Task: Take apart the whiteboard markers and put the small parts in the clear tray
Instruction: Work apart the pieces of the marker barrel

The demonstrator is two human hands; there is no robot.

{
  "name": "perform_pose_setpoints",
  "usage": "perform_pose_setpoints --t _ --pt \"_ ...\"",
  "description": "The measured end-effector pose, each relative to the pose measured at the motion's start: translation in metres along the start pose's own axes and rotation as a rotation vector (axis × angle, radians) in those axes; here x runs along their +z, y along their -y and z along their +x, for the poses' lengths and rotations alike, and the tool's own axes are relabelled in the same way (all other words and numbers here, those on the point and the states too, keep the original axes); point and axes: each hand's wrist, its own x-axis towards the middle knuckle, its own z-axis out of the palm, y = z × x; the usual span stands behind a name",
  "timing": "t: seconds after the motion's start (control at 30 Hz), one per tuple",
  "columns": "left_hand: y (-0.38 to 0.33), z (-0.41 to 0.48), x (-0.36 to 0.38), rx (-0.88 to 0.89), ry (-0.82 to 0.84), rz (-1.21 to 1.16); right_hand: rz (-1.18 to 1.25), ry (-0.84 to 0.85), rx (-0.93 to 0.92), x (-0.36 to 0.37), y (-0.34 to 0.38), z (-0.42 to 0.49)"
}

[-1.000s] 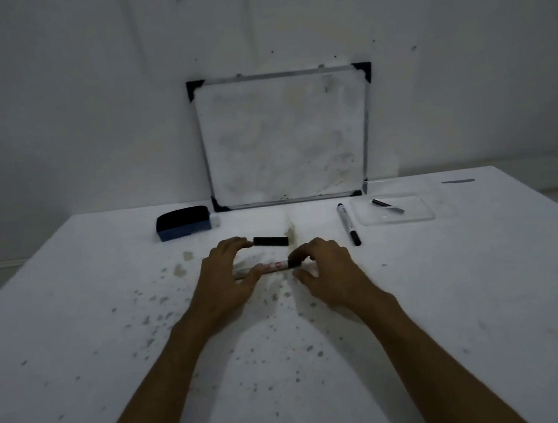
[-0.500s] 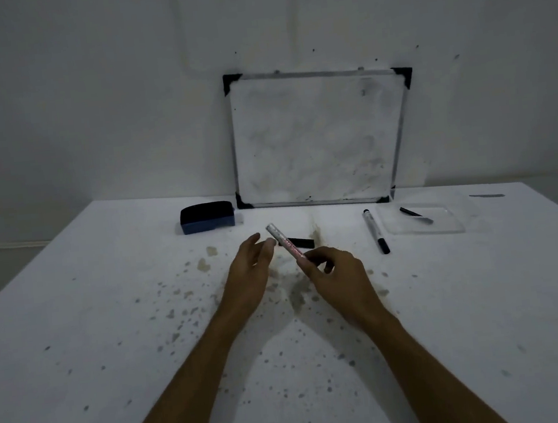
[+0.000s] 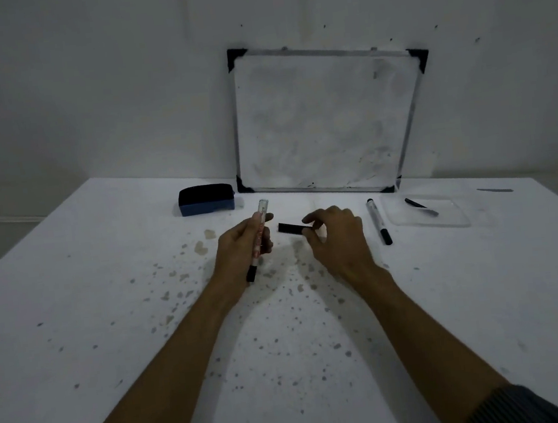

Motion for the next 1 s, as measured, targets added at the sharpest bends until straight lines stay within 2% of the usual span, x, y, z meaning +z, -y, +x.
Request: perform_pose_setpoints --t 0.1,0.3,0.43,0.77,0.87,1.0 --pt "0.004 0.001 -0.002 0.001 0.052 0.093 -0.120 -0.040 -0.009 0.015 -0.012 0.007" --pt "0.007 0.008 -0.002 -0.067 0.063 0.058 -0.211 -0.093 -0.074 0.027 -0.026 0.010" --pt "0.009 0.009 -0.003 0.014 0.060 0.139 -0.233 -0.079 -0.059 0.029 -0.031 0.013" --pt "0.010 0.006 -0.004 0.148 0.049 0.142 -0.217 -0.038 -0.107 0.020 -0.023 0.007" --pt "0.008 0.007 -0.009 0.203 -0.014 0.250 -0.071 -0.069 -0.053 0.011 -0.012 0.003" --pt "0.006 0.006 -0.015 0.278 -0.021 0.348 0.334 -0.139 0.070 -0.007 -0.007 -0.011"
